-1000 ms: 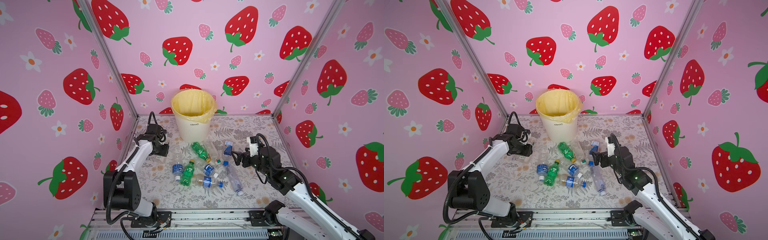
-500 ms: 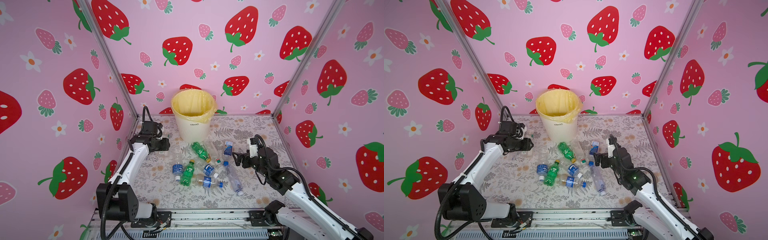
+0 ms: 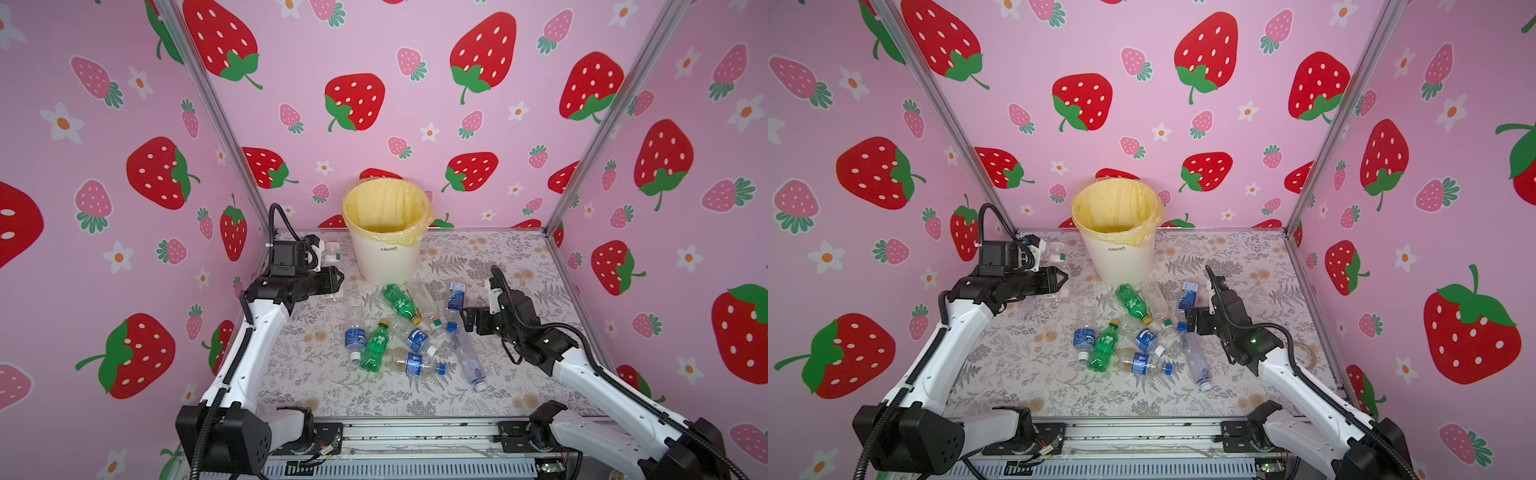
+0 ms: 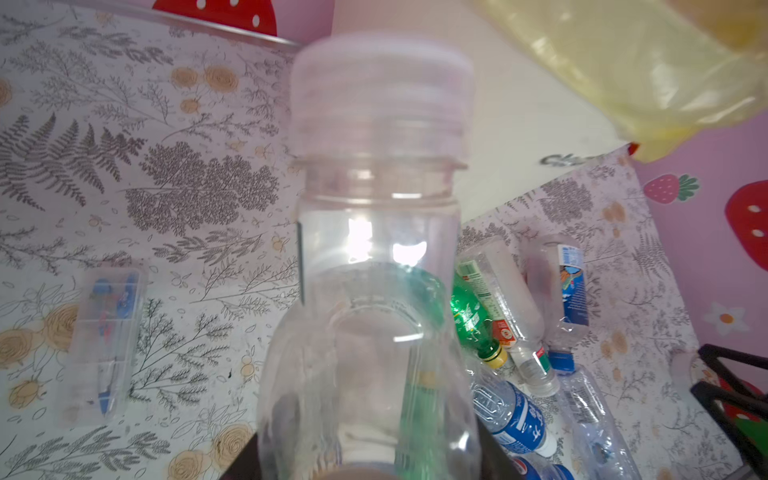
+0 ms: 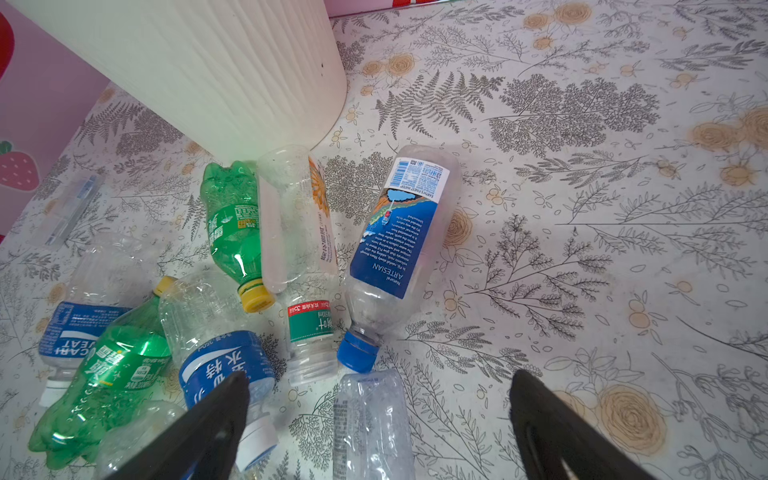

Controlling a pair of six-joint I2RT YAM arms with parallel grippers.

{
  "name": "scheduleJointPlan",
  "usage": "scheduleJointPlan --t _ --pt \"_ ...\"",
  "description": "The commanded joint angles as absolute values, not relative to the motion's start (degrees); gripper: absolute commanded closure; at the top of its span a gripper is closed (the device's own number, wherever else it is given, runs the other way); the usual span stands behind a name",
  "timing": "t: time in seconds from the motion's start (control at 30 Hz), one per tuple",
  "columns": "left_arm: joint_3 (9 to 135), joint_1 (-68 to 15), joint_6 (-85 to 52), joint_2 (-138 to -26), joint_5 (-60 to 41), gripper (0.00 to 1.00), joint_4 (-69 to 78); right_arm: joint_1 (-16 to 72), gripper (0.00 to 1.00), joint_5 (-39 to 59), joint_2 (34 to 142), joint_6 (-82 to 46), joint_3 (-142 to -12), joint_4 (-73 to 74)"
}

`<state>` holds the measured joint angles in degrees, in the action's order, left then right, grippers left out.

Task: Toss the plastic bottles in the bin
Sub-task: 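Lift the clear bottle with the left gripper and carry it toward the bin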

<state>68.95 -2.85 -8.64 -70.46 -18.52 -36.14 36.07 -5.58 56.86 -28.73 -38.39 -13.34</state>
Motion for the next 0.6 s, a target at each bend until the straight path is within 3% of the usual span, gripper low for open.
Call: scheduleJointPlan --t 0.0,0.57 --pt "69.01 -2.47 -9.22 -66.34 -22.94 0.66 -30.00 35.69 0.01 -6.59 57.81 -30.79 -40.35 -12.99" --pt "58.15 -2.17 -17.32 -50.16 -21.85 0.64 -15.52 35.33 0.01 -6.24 58.96 -30.44 -40.34 -10.14"
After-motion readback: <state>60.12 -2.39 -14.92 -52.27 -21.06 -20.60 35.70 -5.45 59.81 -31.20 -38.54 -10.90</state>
